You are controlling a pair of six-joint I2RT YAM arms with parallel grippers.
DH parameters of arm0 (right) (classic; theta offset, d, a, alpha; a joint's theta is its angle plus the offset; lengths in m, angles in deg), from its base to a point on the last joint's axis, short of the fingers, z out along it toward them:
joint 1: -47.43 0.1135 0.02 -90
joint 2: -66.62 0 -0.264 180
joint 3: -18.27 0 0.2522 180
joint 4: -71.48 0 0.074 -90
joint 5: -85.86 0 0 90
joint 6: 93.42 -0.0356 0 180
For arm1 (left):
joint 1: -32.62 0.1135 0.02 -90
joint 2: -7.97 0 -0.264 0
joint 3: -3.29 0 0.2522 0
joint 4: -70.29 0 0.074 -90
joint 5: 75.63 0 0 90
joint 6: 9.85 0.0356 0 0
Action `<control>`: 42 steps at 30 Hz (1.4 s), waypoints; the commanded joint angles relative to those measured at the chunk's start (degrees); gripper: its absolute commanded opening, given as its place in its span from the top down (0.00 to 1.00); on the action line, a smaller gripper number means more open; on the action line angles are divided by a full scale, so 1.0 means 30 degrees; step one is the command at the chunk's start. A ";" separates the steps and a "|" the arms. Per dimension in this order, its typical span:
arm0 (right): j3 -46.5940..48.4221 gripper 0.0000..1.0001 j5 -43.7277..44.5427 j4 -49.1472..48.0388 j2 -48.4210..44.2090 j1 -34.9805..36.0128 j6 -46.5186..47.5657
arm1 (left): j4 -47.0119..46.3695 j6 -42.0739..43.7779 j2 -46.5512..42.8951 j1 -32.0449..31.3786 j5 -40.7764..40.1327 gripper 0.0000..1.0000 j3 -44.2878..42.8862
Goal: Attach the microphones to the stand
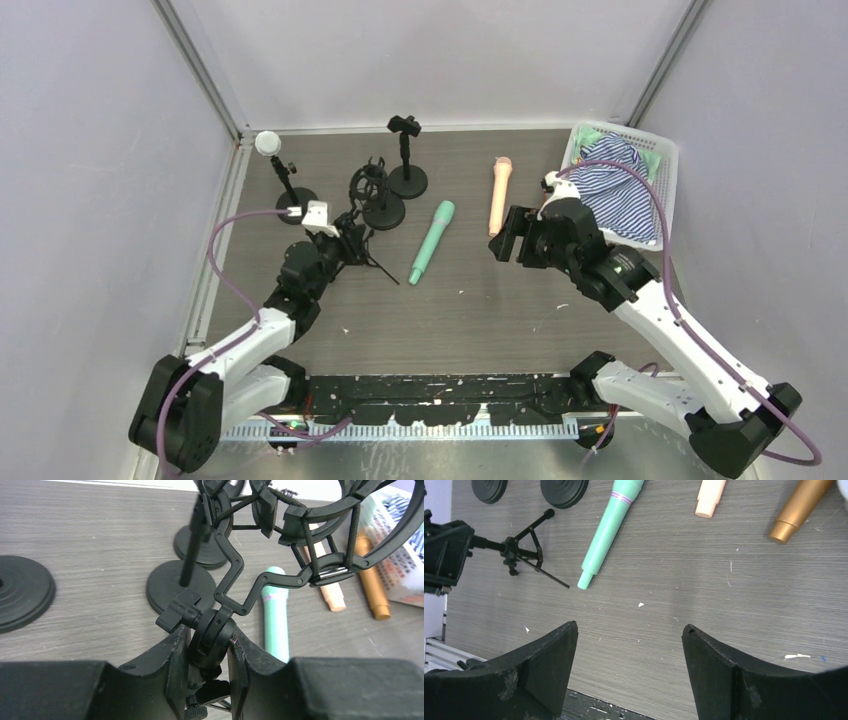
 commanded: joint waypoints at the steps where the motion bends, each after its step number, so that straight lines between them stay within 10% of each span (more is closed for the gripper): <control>1: -0.0214 0.19 -0.0445 -0.1715 0.1194 -0.0054 -0.1551 | 0.0164 -0.0647 -0.1623 -0.1134 0.0269 0.87 0.0231; 20: 0.3792 0.15 0.0890 -0.2897 1.2164 -0.0049 -0.7123 | 0.2804 -0.1712 -0.3554 -0.3969 -0.1114 0.87 0.1304; 42: 1.4249 0.12 0.0828 0.0220 2.3536 -0.0033 -0.5403 | 0.3343 -0.1308 -0.4039 -0.3977 -0.0816 0.88 0.1558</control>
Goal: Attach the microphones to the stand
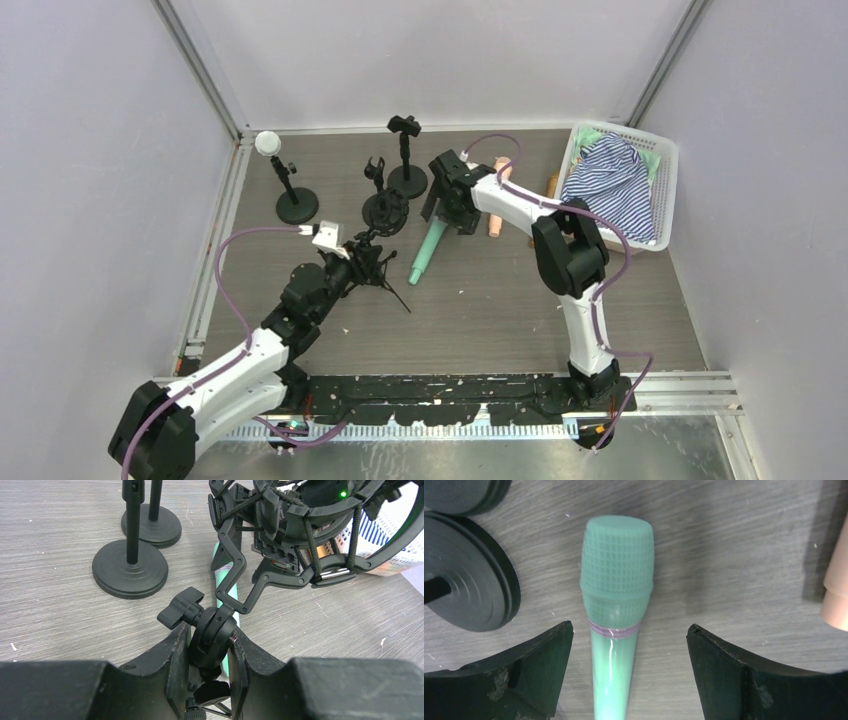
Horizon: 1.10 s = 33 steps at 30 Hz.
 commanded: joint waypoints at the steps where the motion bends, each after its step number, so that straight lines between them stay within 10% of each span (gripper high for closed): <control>1: 0.2255 0.13 0.0376 0.1249 0.1025 -0.0033 0.0952 | 0.0730 -0.0378 0.0056 -0.0050 0.0072 0.88 0.0181; 13: 0.3651 0.39 0.1265 0.2767 0.2442 -0.0178 0.3094 | 0.1426 0.0081 -0.0822 -0.0041 0.0426 0.87 0.0445; 33: -0.6378 0.75 -0.2417 0.0362 -0.5521 -0.0639 1.0089 | 0.0146 0.0699 0.1335 -0.1955 0.1633 0.92 -0.0107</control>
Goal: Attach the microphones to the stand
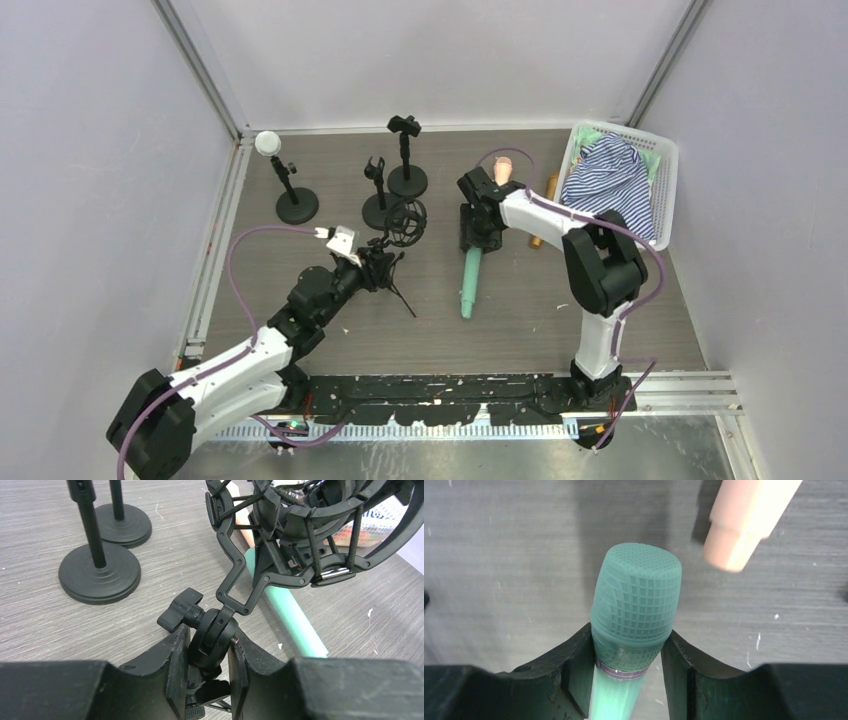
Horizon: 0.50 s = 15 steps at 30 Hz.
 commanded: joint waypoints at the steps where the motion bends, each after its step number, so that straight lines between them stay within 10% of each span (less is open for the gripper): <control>1: -0.1104 0.73 -0.0773 0.0879 -0.2261 0.0779 0.3774 | 0.0869 -0.0393 0.0755 -0.0778 0.0640 0.92 -0.0315; 15: -0.4097 0.52 0.1805 0.1580 -0.3844 0.2383 0.4833 | 0.1274 0.0210 0.0918 -0.1475 0.0085 0.92 -0.0781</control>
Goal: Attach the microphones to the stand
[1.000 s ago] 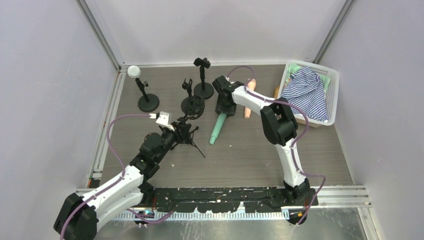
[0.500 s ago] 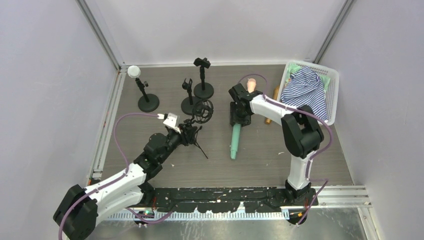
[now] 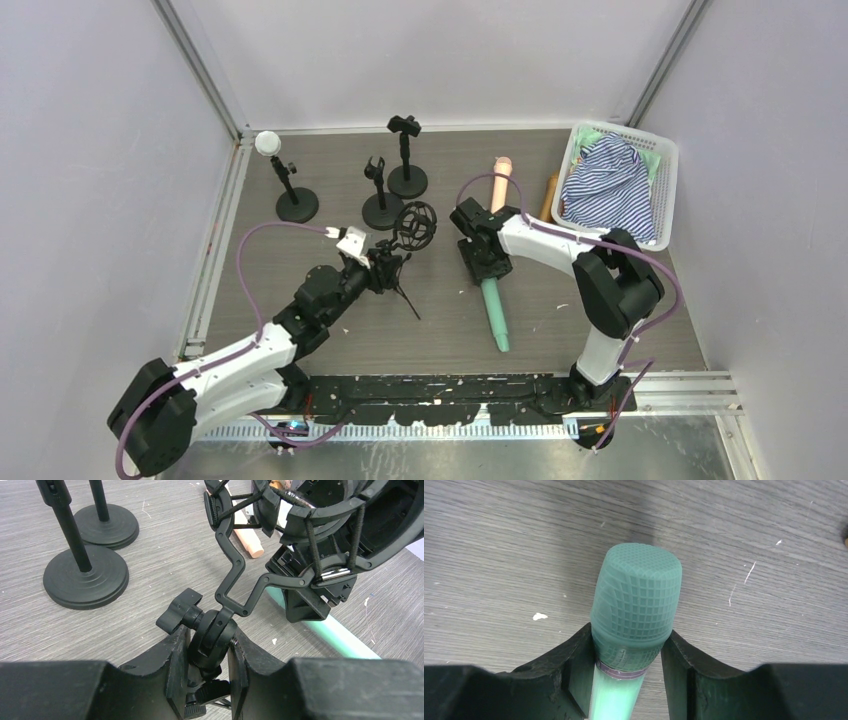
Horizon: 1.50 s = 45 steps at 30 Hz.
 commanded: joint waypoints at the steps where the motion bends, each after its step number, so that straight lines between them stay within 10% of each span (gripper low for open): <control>1: -0.0140 0.52 0.0316 -0.0086 -0.0436 -0.0104 0.0049 | 0.1660 -0.0539 -0.0284 -0.0304 0.0245 0.92 -0.0198; 22: 0.0153 0.31 -0.0289 -0.0133 0.0702 -0.0803 -0.4147 | 0.2640 -0.0337 -0.1215 -0.0334 -0.0101 0.90 -0.0047; 45: -0.1914 0.69 -0.0079 -0.1273 -0.3338 -0.1123 -0.4273 | 0.2738 -0.0279 -0.1054 -0.0334 0.0017 0.91 -0.0266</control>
